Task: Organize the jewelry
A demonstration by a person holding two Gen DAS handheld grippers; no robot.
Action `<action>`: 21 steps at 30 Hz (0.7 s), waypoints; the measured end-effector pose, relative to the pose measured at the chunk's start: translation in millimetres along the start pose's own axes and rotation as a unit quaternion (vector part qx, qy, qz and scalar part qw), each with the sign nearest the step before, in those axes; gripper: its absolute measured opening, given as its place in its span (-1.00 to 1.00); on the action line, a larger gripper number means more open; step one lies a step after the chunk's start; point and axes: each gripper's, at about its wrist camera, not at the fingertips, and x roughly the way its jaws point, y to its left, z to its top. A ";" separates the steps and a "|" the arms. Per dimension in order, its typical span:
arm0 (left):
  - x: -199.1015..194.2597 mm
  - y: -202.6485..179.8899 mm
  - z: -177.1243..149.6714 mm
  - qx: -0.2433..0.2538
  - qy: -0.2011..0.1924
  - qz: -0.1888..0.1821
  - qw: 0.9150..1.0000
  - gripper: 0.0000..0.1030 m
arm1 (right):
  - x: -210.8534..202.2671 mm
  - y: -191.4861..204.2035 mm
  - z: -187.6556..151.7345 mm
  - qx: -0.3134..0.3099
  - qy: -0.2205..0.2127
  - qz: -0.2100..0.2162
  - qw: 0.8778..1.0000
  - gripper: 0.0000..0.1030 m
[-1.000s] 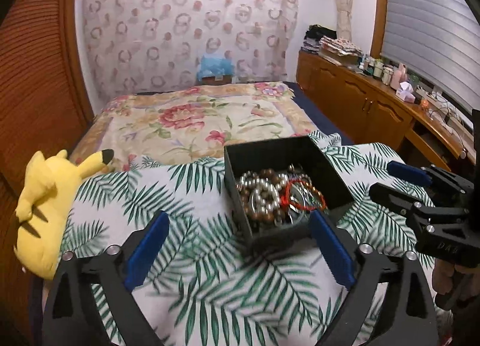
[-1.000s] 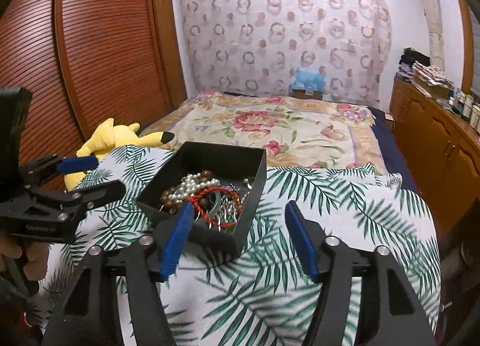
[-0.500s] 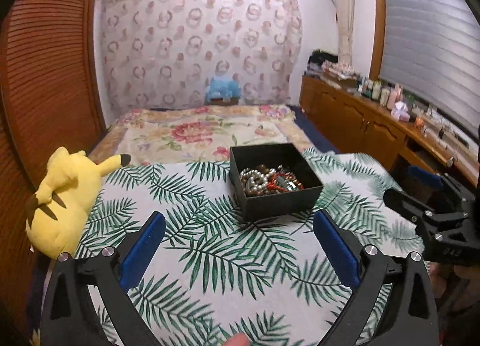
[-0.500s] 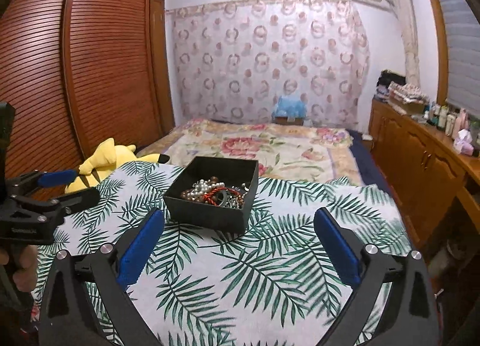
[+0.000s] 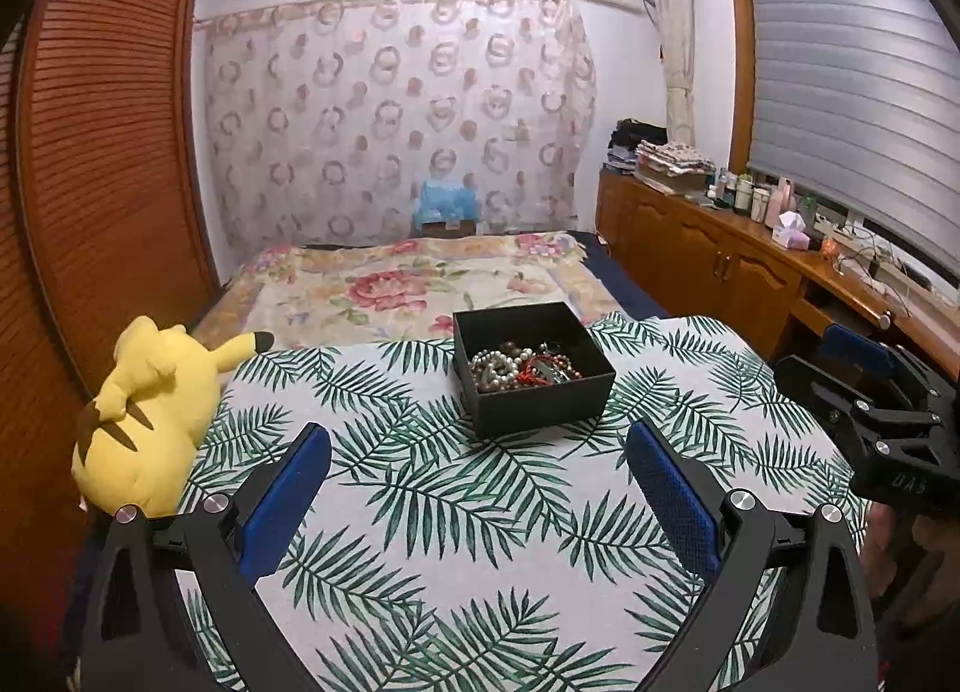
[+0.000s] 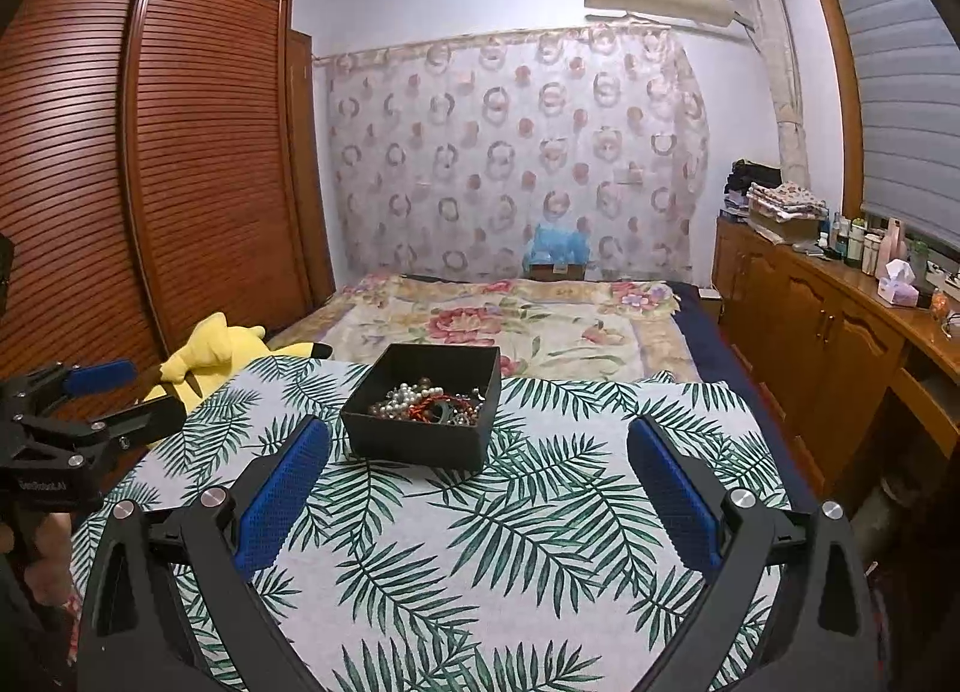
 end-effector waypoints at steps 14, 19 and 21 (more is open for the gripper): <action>-0.2 -5.7 -3.0 0.002 0.000 -0.002 1.000 0.85 | -4.2 0.6 -3.3 -0.001 -0.001 -0.002 1.000 0.95; -0.7 -5.7 -3.7 0.003 0.001 -0.002 1.000 0.85 | -4.2 0.5 -3.3 -0.001 -0.001 -0.001 1.000 0.95; -2.1 -6.5 -4.9 0.002 0.001 -0.003 1.000 0.85 | -4.6 1.9 -4.0 -0.001 -0.001 -0.001 1.000 0.95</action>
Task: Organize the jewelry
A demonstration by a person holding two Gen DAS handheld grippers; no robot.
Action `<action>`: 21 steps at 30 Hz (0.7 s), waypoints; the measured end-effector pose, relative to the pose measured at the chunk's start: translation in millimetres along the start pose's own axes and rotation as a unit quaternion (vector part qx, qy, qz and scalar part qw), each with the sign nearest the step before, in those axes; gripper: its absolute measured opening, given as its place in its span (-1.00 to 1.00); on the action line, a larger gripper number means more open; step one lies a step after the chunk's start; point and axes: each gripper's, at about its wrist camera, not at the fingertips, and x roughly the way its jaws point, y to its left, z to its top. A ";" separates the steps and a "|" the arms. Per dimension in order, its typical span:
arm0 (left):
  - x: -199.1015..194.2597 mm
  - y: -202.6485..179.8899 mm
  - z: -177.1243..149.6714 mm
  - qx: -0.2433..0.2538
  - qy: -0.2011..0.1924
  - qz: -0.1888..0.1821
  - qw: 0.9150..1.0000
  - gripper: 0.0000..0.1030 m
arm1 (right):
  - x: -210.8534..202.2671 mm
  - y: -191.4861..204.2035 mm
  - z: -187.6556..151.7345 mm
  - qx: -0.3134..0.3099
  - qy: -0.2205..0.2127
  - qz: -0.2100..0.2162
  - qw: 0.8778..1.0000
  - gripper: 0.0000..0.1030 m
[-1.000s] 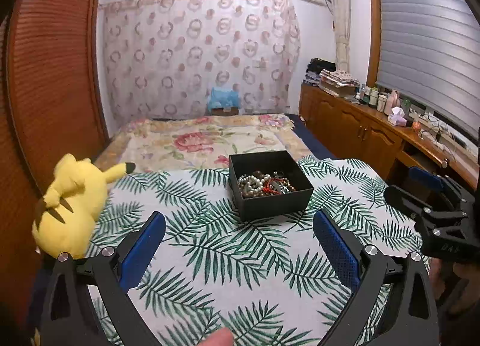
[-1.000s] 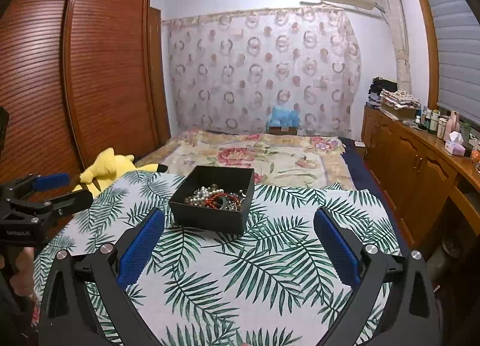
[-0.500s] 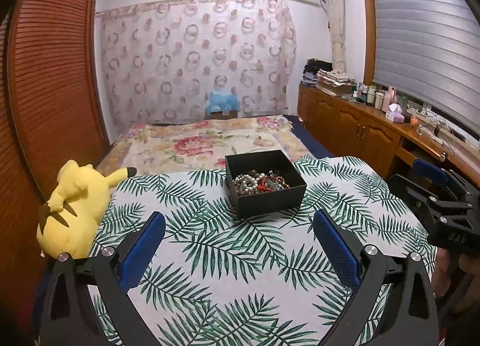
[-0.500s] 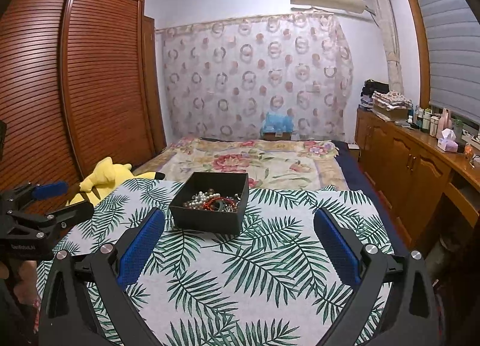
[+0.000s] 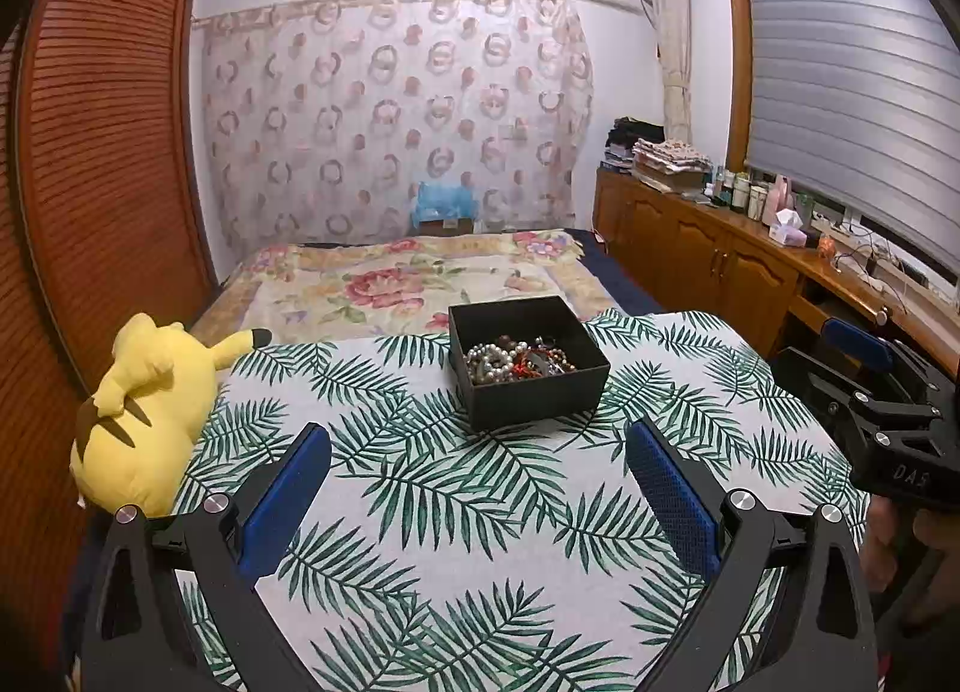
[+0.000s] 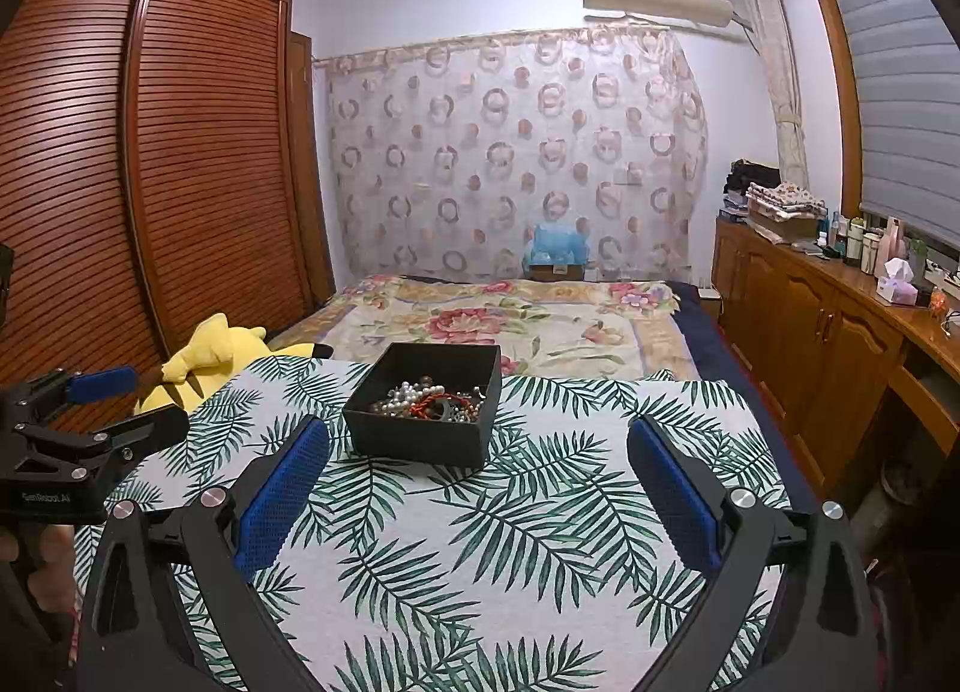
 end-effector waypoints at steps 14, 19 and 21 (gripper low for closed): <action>-0.1 0.5 0.2 0.000 -0.001 0.000 1.000 0.85 | 0.6 3.8 -1.1 0.001 0.001 0.001 1.000 0.95; -5.0 -2.9 -1.4 -0.001 -0.005 -0.002 1.000 0.85 | 1.4 3.7 -0.1 0.001 0.001 0.001 1.000 0.95; -5.9 -3.9 -1.5 -0.001 -0.006 -0.003 1.000 0.85 | 1.3 3.7 -0.4 0.001 0.001 0.002 1.000 0.95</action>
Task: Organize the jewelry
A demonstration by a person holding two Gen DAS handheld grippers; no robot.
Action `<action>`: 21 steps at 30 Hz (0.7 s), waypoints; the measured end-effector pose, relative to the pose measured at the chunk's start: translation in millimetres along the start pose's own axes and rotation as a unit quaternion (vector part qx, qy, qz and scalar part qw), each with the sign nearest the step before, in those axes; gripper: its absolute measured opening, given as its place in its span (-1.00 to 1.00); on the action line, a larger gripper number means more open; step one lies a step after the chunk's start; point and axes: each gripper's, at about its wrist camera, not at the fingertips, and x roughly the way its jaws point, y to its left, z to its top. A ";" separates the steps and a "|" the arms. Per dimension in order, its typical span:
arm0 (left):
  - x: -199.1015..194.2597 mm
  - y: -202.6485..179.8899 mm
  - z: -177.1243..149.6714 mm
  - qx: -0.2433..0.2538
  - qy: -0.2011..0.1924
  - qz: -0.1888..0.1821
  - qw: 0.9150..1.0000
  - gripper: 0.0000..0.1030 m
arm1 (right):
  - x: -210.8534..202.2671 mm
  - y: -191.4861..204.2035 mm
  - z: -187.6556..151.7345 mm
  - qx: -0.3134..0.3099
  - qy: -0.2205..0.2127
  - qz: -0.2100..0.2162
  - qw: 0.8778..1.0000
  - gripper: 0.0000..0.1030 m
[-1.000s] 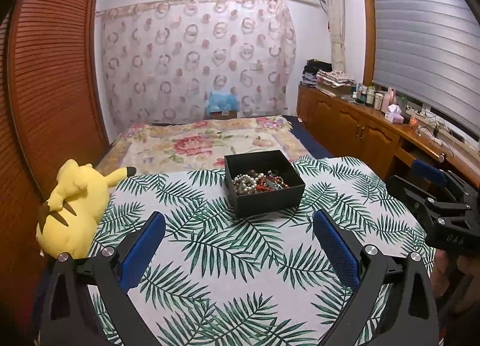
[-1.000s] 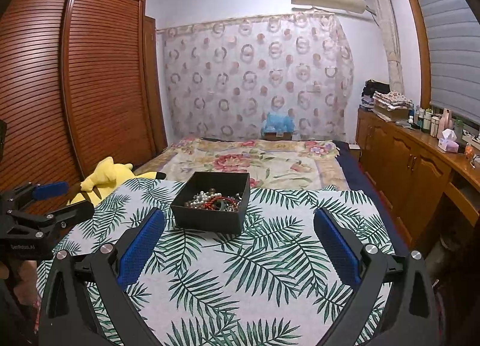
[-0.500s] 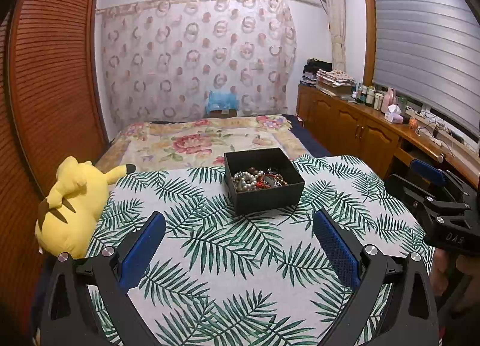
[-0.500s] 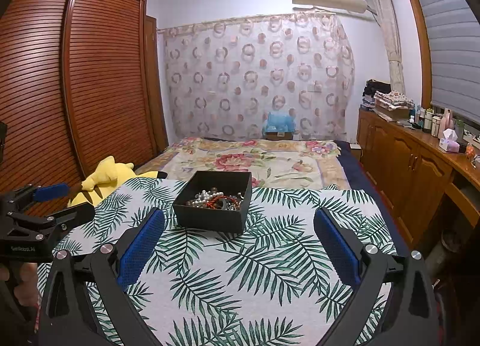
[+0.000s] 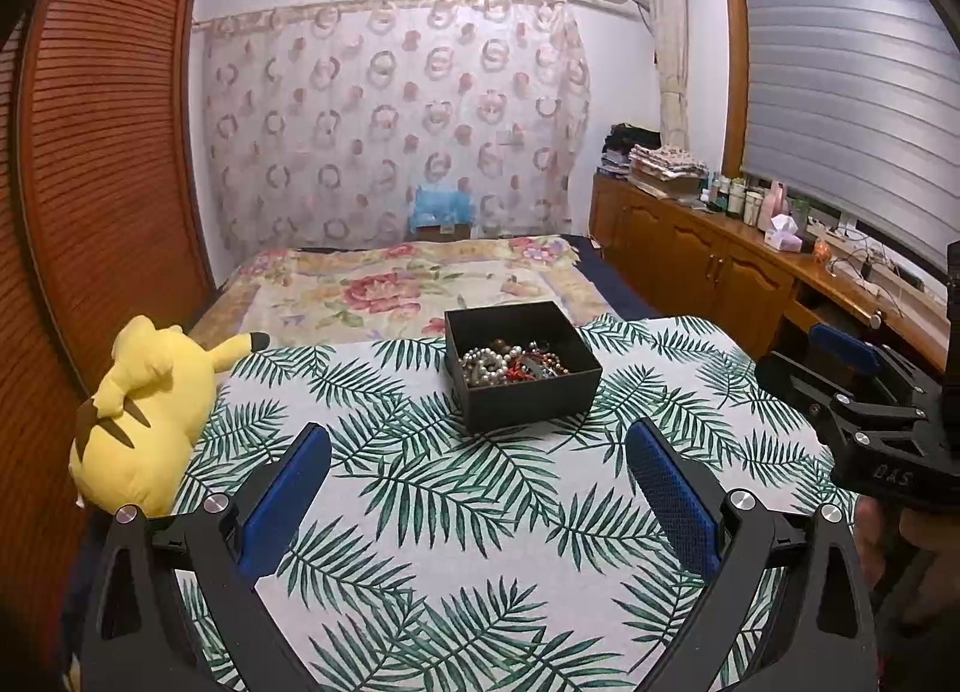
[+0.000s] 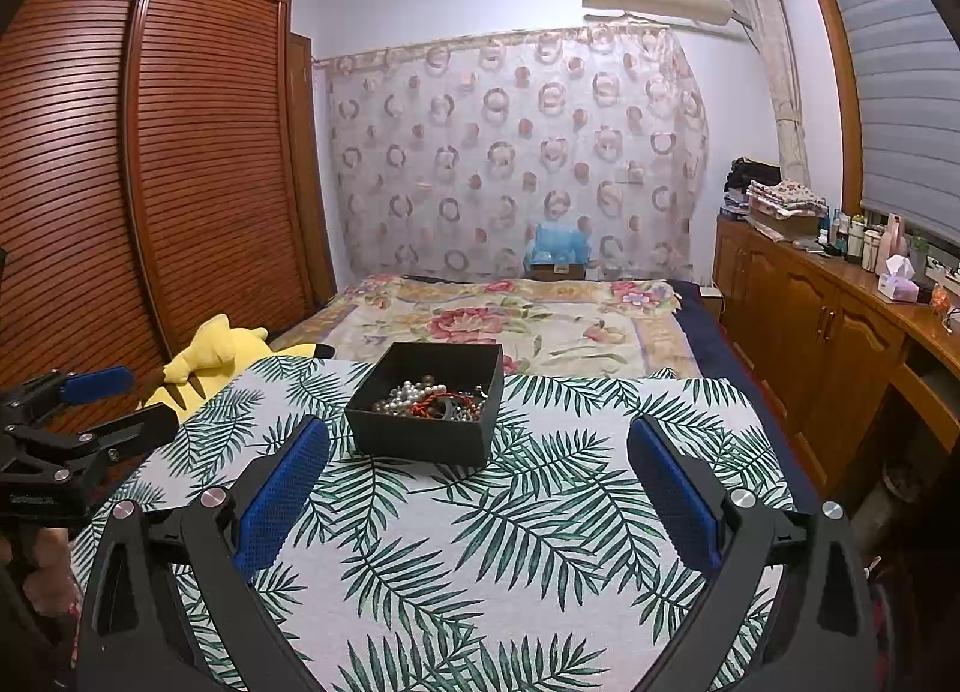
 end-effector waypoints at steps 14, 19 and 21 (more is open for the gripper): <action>-4.6 -3.1 1.0 -0.003 0.000 -0.004 1.000 0.85 | 0.3 1.1 -0.7 0.001 0.000 0.001 1.000 0.95; -4.5 -2.6 0.8 -0.003 0.000 -0.004 1.000 0.84 | 0.3 1.4 -0.9 0.002 0.001 0.002 1.000 0.95; -5.2 -4.4 0.8 -0.003 0.000 -0.003 1.000 0.85 | 0.4 2.4 -1.1 0.002 0.001 0.002 1.000 0.95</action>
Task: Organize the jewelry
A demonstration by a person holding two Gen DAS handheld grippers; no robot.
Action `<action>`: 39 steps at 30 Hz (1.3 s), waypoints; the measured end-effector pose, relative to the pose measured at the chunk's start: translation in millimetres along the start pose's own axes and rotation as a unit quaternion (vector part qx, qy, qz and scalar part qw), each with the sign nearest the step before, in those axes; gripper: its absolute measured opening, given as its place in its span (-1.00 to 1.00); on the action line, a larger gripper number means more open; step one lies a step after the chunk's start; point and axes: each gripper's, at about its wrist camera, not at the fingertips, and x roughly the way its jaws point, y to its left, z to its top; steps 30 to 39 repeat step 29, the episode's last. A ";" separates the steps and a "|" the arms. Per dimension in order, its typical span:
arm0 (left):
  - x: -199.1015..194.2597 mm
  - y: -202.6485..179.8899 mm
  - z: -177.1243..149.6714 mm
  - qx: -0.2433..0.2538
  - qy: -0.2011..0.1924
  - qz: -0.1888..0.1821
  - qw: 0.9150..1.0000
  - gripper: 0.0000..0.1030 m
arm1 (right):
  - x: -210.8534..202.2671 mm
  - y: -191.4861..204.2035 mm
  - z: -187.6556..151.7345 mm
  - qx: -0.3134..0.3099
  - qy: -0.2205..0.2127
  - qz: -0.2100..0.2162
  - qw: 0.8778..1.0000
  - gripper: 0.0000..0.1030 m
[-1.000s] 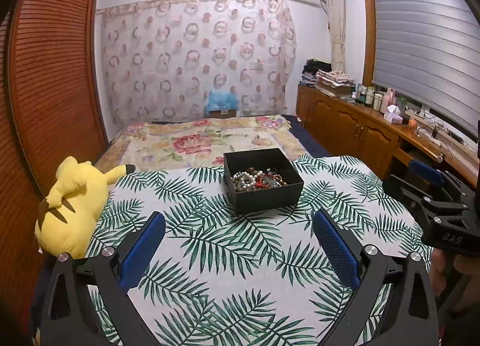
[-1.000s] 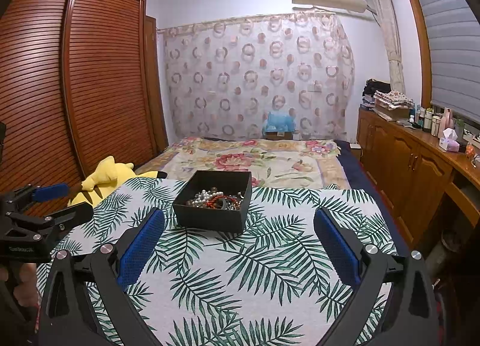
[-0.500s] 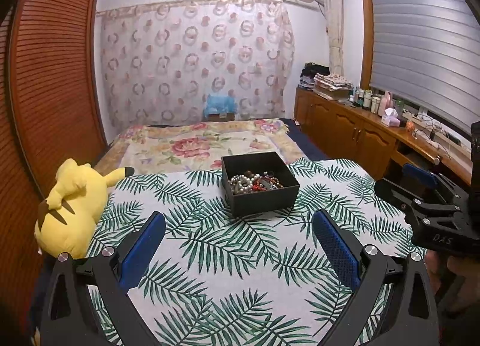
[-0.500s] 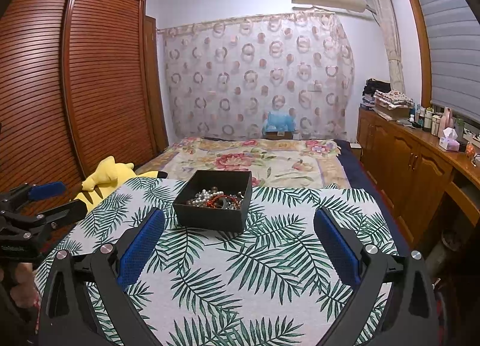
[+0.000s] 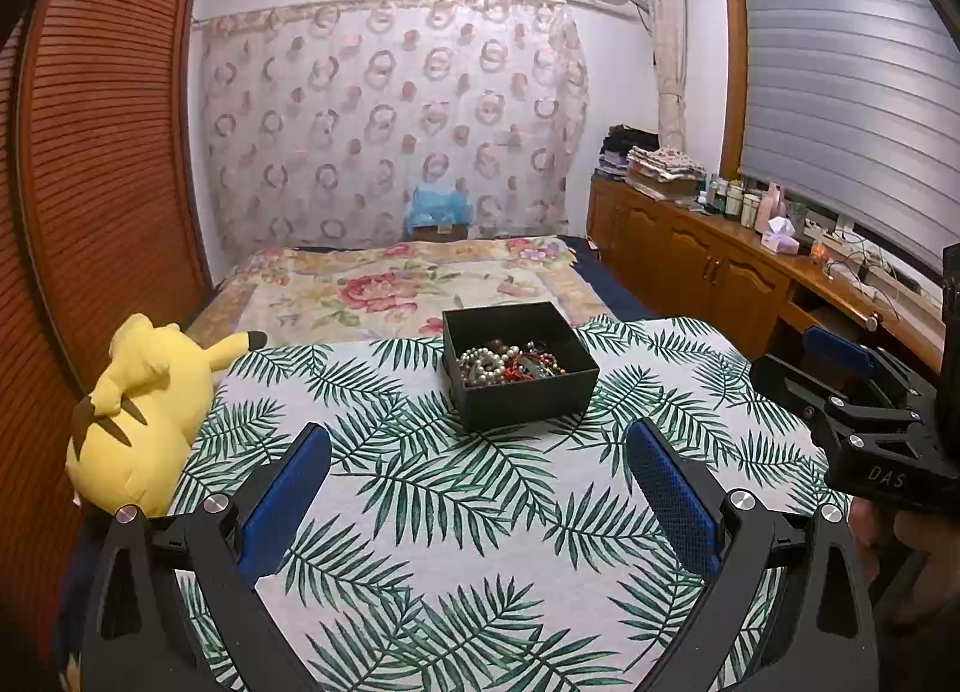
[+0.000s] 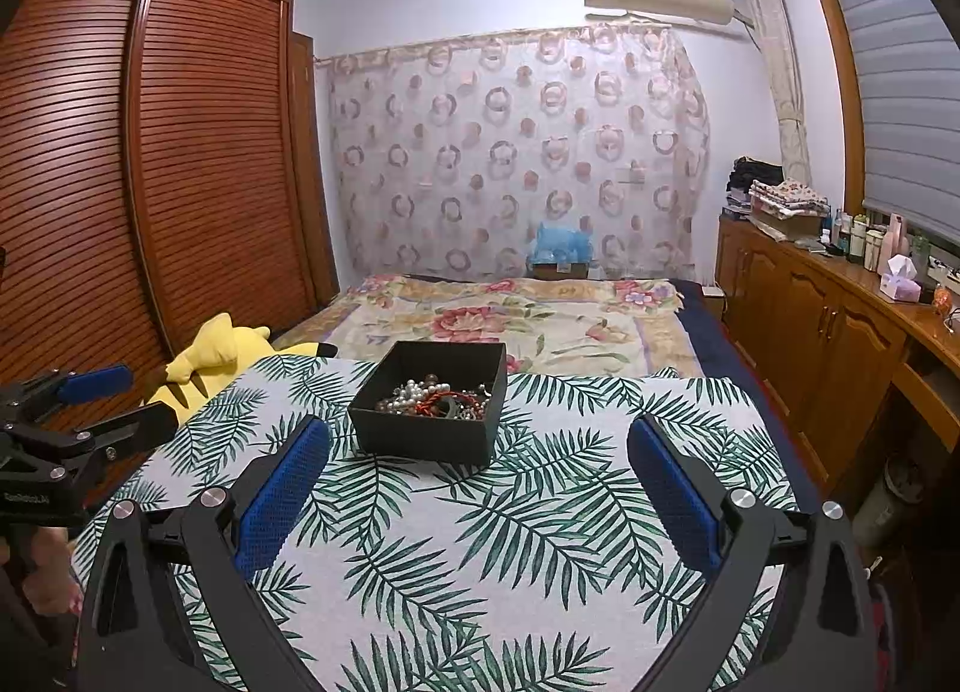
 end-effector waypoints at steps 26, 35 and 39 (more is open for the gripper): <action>-0.8 1.4 -0.5 -0.001 0.000 -0.001 1.000 0.85 | 0.5 1.3 -0.4 0.001 -0.001 0.001 1.000 0.95; -0.8 1.0 -0.4 0.000 0.000 0.000 1.000 0.85 | 0.5 0.8 -0.3 0.001 0.000 0.001 1.000 0.95; -0.8 1.0 -0.4 0.000 0.000 0.000 1.000 0.85 | 0.5 0.8 -0.3 0.001 0.000 0.001 1.000 0.95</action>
